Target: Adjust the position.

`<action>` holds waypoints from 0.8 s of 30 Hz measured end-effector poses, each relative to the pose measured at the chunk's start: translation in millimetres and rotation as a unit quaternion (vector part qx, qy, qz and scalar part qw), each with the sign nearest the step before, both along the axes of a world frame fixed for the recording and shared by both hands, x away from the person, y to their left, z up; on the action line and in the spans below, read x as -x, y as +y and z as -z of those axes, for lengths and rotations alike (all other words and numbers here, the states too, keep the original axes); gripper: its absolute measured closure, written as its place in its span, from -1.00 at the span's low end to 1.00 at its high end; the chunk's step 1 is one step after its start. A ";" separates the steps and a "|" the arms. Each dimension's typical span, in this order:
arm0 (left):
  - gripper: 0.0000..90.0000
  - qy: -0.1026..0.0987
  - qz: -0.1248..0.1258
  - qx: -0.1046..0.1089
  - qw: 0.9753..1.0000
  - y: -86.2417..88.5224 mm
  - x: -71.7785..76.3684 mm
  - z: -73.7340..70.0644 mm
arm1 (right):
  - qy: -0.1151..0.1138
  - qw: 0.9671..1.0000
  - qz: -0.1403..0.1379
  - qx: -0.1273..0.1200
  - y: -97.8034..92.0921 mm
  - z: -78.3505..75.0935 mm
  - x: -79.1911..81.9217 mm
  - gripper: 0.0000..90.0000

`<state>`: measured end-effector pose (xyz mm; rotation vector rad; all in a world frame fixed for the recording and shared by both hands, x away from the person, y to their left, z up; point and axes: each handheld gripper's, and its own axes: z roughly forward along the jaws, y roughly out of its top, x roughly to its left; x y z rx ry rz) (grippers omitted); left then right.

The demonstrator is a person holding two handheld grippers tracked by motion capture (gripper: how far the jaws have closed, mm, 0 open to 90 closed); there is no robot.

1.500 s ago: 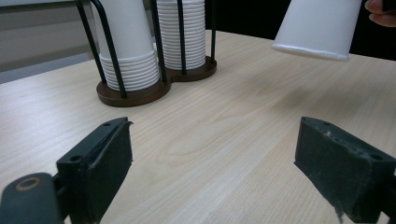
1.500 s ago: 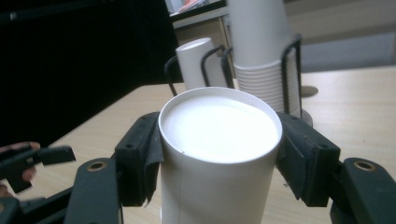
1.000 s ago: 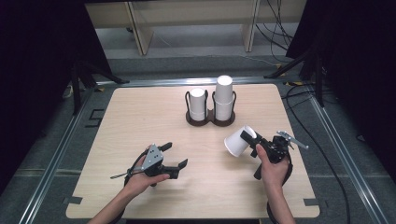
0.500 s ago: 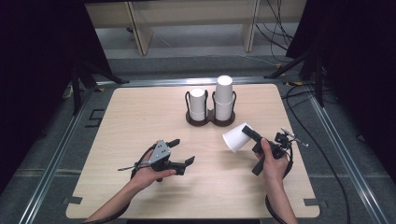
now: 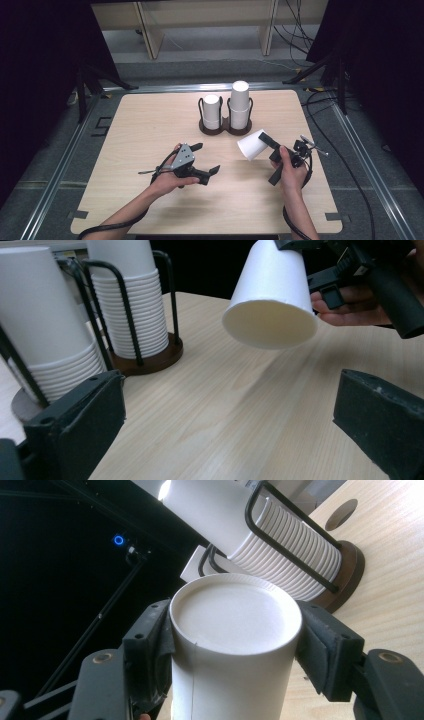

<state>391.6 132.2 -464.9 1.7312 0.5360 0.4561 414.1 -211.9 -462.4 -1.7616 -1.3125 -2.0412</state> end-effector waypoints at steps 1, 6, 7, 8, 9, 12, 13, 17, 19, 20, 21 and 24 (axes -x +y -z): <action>-1.00 -0.001 0.004 0.000 1.000 -3.6 -1.2 -0.5 | -0.011 1.000 0.002 0.007 -0.3 1.2 -1.5 -0.20; -1.00 -0.014 0.019 0.003 1.000 -20.8 -7.0 -6.0 | -0.003 1.000 -0.002 0.008 0.0 -0.4 -1.7 -0.20; -1.00 -0.017 0.023 0.005 1.000 -24.8 -8.5 -6.2 | -0.004 1.000 -0.001 0.006 0.3 -0.5 -2.1 -0.20; -1.00 -0.018 0.023 0.005 1.000 -27.4 -9.3 -6.6 | -0.006 1.000 -0.002 0.009 0.1 -0.3 -2.9 -0.20; -1.00 -0.018 0.026 0.005 0.999 -31.2 -10.9 -7.3 | -0.006 1.000 -0.002 0.009 0.1 -0.3 -2.9 -0.20; -1.00 -0.021 0.033 0.005 0.999 -39.8 -14.2 -8.2 | -0.007 1.000 -0.006 -0.001 0.8 0.0 -4.2 -0.20; -1.00 -0.022 0.038 0.003 0.999 -44.4 -15.7 -8.6 | -0.005 1.000 -0.003 0.001 1.6 -0.6 -4.5 -0.20; -1.00 -0.028 0.047 0.003 0.999 -52.4 -19.6 -7.0 | 0.003 1.000 -0.008 -0.007 3.6 -1.6 -4.3 -0.20; -1.00 -0.030 0.046 0.001 0.998 -55.9 -22.0 -5.4 | -0.003 1.000 -0.008 0.006 3.0 -0.8 -4.9 -0.20; -1.00 -0.030 0.046 0.001 0.998 -55.9 -22.0 -5.4 | -0.003 1.000 -0.008 0.006 3.0 -0.8 -4.9 -0.20; -1.00 -0.027 0.046 -0.002 0.999 -56.8 -22.9 -5.4 | -0.004 1.000 -0.008 0.000 3.8 -0.8 -5.0 -0.20; -1.00 -0.025 0.045 -0.002 0.999 -60.8 -26.0 -4.1 | -0.001 1.000 -0.011 -0.001 4.4 -1.0 -4.8 -0.20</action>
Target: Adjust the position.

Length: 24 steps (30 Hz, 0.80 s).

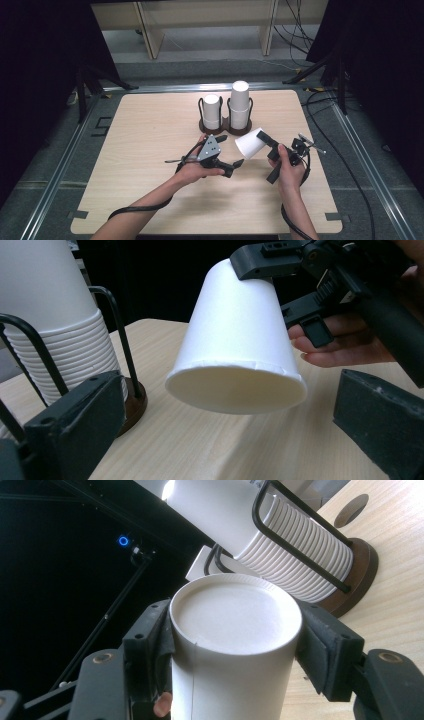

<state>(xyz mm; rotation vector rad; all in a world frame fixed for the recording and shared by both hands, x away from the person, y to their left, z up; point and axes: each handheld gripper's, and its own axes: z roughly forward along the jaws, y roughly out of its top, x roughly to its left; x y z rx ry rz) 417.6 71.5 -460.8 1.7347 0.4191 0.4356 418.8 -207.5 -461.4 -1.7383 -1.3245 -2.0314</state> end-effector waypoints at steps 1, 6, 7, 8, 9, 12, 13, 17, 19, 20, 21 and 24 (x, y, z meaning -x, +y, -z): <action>-1.00 -0.001 0.000 0.004 1.000 -1.7 -1.1 0.9 | 0.005 1.000 -0.001 0.003 -0.1 -0.6 0.4 -0.20; -1.00 -0.003 0.001 0.003 1.000 -7.1 -5.6 3.7 | 0.008 1.000 -0.003 -0.014 1.2 -1.5 0.3 -0.20; -1.00 -0.001 0.000 0.002 1.000 -7.9 -6.0 4.1 | -0.002 1.000 -0.001 -0.005 0.7 -0.3 -0.9 -0.20; -1.00 -0.001 0.001 0.001 1.000 -8.9 -6.9 5.0 | -0.001 1.000 -0.001 -0.005 0.9 -0.6 -0.8 -0.20; -1.00 -0.001 0.002 0.000 1.000 -10.2 -7.4 5.9 | 0.010 1.000 -0.003 -0.015 1.6 -2.0 0.1 -0.20; -1.00 0.003 0.003 -0.001 1.000 -13.1 -8.3 8.4 | 0.001 1.000 -0.002 -0.003 1.9 -1.2 -0.9 -0.20; -1.00 0.001 0.004 -0.002 1.000 -13.8 -8.9 9.1 | 0.001 1.000 -0.002 -0.005 2.0 -1.4 -0.8 -0.20; -1.00 0.006 0.006 0.000 1.000 -17.3 -9.8 11.0 | -0.001 1.000 -0.003 -0.007 2.7 -0.9 -1.2 -0.20; -1.00 0.004 0.007 -0.002 1.000 -18.9 -10.1 11.7 | 0.001 1.000 -0.005 -0.007 2.9 -0.9 -1.3 -0.20; -1.00 0.004 0.007 -0.002 1.000 -19.8 -10.4 12.2 | 0.000 1.000 -0.005 -0.007 3.0 -1.0 -1.3 -0.20; -1.00 0.004 0.008 0.004 1.000 -21.3 -11.2 13.2 | 0.001 1.000 -0.005 0.001 2.5 -1.6 -1.0 -0.20; -1.00 0.005 0.007 0.007 1.000 -23.5 -12.4 13.8 | 0.014 1.000 -0.010 -0.019 4.1 -2.8 0.2 -0.20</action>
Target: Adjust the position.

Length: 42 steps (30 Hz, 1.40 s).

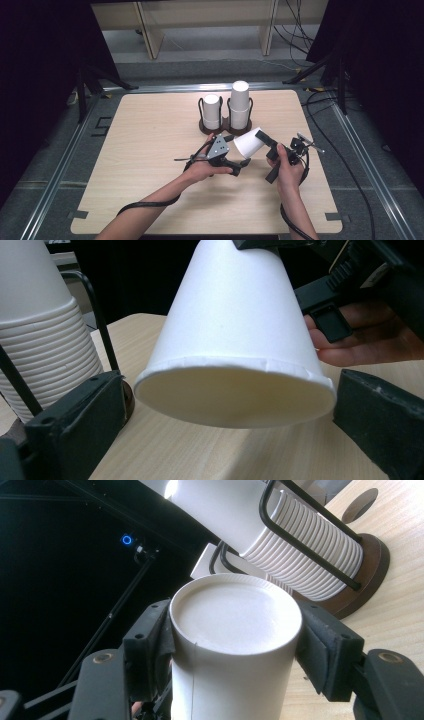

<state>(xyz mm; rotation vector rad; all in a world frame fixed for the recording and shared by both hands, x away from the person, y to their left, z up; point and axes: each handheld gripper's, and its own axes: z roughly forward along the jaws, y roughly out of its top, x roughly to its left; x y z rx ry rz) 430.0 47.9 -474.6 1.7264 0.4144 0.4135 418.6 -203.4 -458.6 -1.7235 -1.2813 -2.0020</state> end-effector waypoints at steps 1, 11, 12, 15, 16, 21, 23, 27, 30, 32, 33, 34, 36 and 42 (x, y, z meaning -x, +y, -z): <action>-1.00 0.000 0.000 0.000 1.000 0.0 0.0 0.0 | -0.005 1.000 -0.001 0.001 0.1 0.7 -0.1 -0.20; -0.95 0.000 -0.004 -0.008 1.000 -3.6 -0.4 1.6 | -0.004 1.000 0.001 -0.001 3.0 0.9 -0.4 -0.20; -0.94 -0.002 -0.004 -0.010 1.000 -4.2 -0.5 2.7 | -0.004 1.000 0.001 -0.002 2.9 0.8 -0.4 -0.20; -0.89 -0.001 -0.005 -0.011 1.000 -4.9 0.0 3.5 | -0.005 1.000 0.000 -0.002 2.9 0.9 -0.4 -0.20; -0.87 -0.003 -0.003 -0.006 1.000 -6.2 -0.5 4.7 | -0.004 1.000 0.000 -0.001 3.0 1.1 -0.3 -0.20; -0.79 0.000 -0.008 -0.013 1.000 -5.2 -1.1 4.0 | -0.004 1.000 -0.003 0.000 2.8 1.5 -0.3 -0.20; -0.76 0.000 -0.010 -0.013 1.000 -4.6 -1.4 4.3 | -0.001 1.000 -0.002 0.000 2.9 1.3 -0.1 -0.20; -0.69 -0.002 -0.010 -0.015 1.000 -3.1 -0.9 3.3 | -0.017 1.000 -0.001 0.009 2.6 3.2 -1.0 -0.21; -0.67 -0.003 -0.012 -0.012 1.000 -3.1 -1.0 2.9 | -0.019 1.000 -0.003 0.006 2.2 2.4 -1.1 -0.22; -0.65 -0.003 -0.011 -0.010 1.000 -3.1 -1.0 2.8 | -0.004 1.000 -0.002 -0.002 3.0 0.5 -0.2 -0.22; -0.65 -0.003 -0.012 -0.009 1.000 -3.2 -0.8 2.8 | -0.004 1.000 -0.002 -0.002 3.0 0.5 -0.2 -0.22; -0.62 -0.003 -0.012 -0.007 1.000 -3.2 -0.7 2.8 | -0.014 1.000 0.001 0.009 1.8 1.6 -1.1 -0.23; -0.60 -0.003 -0.012 -0.007 1.000 -3.3 -0.8 2.8 | -0.013 1.000 0.000 0.008 1.1 1.8 -1.1 -0.23; -0.53 -0.005 -0.015 -0.007 1.000 -2.7 -1.0 3.2 | -0.009 1.000 0.004 -0.006 1.7 2.3 -1.6 -0.26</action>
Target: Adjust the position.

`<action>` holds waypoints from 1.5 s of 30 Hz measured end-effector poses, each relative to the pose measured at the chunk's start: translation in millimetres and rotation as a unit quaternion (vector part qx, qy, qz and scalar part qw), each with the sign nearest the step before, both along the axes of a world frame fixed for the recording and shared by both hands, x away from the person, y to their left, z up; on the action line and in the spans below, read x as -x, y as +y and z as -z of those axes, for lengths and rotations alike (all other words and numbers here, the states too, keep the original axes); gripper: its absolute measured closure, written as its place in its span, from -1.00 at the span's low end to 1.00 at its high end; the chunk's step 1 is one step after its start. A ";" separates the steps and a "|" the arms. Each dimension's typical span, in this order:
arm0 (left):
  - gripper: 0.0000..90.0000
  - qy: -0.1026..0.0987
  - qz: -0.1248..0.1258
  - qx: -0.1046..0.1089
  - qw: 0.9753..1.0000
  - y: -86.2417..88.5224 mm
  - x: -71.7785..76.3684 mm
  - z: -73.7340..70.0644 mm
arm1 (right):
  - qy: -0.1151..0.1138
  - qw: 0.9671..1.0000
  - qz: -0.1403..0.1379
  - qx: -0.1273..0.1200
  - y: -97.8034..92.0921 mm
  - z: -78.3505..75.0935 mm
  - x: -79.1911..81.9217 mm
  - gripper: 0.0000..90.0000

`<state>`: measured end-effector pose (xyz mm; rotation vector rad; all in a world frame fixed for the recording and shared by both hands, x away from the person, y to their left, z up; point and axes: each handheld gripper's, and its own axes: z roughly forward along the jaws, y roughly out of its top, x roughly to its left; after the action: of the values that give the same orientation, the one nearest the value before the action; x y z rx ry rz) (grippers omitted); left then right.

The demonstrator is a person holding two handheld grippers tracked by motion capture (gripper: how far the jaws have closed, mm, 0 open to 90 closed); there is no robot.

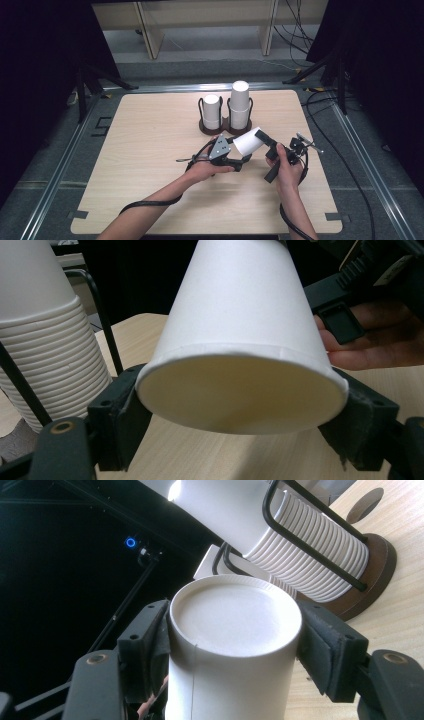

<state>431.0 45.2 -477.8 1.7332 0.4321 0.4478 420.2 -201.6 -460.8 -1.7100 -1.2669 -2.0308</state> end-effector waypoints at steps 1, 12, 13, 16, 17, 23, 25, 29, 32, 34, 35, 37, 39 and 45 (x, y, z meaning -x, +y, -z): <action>-0.51 0.000 -0.001 -0.002 1.000 0.3 0.2 -0.1 | -0.001 1.000 -0.002 -0.003 -0.3 0.4 -0.2 -0.26; -0.37 -0.006 0.001 0.007 1.000 4.5 0.3 0.3 | -0.003 1.000 -0.004 -0.013 1.2 -1.0 -1.8 -0.29; -0.36 -0.004 0.002 0.002 1.000 5.6 0.7 -0.5 | 0.000 1.000 -0.003 -0.012 1.7 -1.9 -2.0 -0.29; -0.35 -0.003 0.007 0.008 1.000 6.6 0.8 -0.8 | -0.013 1.000 -0.005 -0.002 1.2 -2.4 -3.4 -0.29; -0.35 -0.001 0.007 0.005 1.000 7.7 1.3 -1.5 | -0.013 1.000 -0.005 -0.002 1.2 -2.4 -3.4 -0.29; -0.33 0.005 0.014 0.011 1.000 11.4 1.2 -3.7 | -0.030 0.999 -0.002 -0.011 -0.1 -6.9 -3.0 -0.32; -0.32 0.015 0.018 0.011 1.000 13.6 1.1 -4.6 | -0.026 1.000 -0.005 -0.010 -1.3 -8.6 -2.3 -0.32; -0.31 0.015 0.020 0.014 1.000 16.1 0.5 -4.1 | -0.035 0.999 0.002 -0.014 -2.4 -10.1 -3.3 -0.32; -0.29 0.020 0.023 0.007 1.000 19.7 1.7 -4.5 | -0.034 0.999 0.003 -0.011 -3.8 -12.5 -3.0 -0.33; -0.29 0.022 0.024 0.008 0.999 20.1 1.8 -4.3 | -0.041 0.999 0.006 -0.010 -4.5 -12.8 -3.2 -0.33; -0.28 0.022 0.026 0.006 0.999 21.2 1.8 -4.2 | -0.048 0.999 0.007 -0.010 -5.1 -13.0 -3.8 -0.33; -0.28 0.021 0.027 0.004 0.999 22.9 1.7 -3.9 | -0.046 0.999 0.012 -0.012 -6.3 -15.5 -2.9 -0.33; -0.28 0.022 0.025 0.003 0.999 24.7 2.0 -3.5 | -0.053 0.998 0.018 -0.002 -8.4 -17.3 -2.8 -0.34; -0.28 0.019 0.027 -0.004 0.999 33.3 2.2 -6.0 | -0.075 0.996 0.031 0.028 -13.5 -19.7 -2.9 -0.34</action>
<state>428.8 78.5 -471.8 1.7597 0.4114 0.3786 423.1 -215.1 -441.2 -1.6668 -1.3432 -2.2164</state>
